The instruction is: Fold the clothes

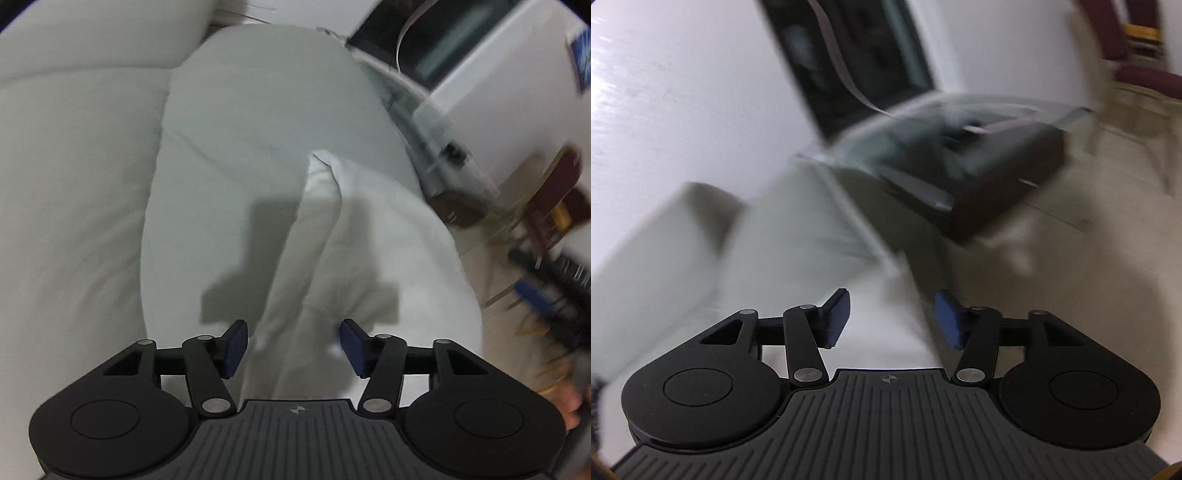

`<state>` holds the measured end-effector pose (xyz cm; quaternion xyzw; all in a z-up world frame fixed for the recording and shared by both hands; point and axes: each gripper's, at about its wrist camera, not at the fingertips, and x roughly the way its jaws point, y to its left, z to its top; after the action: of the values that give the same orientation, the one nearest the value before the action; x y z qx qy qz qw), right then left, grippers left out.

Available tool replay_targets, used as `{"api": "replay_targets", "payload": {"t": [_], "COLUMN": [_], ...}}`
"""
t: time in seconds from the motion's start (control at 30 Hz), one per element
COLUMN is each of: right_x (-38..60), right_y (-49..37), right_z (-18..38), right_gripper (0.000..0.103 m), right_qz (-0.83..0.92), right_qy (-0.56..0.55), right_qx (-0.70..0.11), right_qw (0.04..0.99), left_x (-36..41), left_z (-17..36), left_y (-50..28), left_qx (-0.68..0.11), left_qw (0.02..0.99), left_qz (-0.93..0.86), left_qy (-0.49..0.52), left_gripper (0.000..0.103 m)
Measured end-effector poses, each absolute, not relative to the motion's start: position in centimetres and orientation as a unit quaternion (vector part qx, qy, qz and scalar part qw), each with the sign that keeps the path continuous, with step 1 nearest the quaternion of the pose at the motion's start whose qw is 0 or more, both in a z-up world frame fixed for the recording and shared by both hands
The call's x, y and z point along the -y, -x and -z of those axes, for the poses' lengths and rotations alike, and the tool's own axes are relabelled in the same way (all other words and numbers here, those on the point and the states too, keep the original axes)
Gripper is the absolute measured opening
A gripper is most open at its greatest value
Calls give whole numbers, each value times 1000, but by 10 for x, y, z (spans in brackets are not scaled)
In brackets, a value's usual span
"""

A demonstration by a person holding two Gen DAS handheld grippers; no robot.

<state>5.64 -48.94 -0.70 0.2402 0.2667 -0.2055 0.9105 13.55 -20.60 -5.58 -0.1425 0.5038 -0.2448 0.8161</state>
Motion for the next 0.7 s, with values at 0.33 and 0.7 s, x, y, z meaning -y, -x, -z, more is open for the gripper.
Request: {"api": "replay_targets", "payload": {"t": [0.33,0.7], "right_x": [480,429], "right_y": [36,49], "right_z": [25,57], "right_gripper": [30,28], "right_qz": [124,119], "right_qy": [-247,-102], "right_qx": [-327,-468], "right_qw": [904,870], "left_x": [243,265], "left_z": [38,60], "left_y": [-77,-73], "left_qx": [-439,-500], "left_qw": [832,807], "left_qz": [339,290], "left_qy": [-17,-118], "left_gripper": [12,17]}}
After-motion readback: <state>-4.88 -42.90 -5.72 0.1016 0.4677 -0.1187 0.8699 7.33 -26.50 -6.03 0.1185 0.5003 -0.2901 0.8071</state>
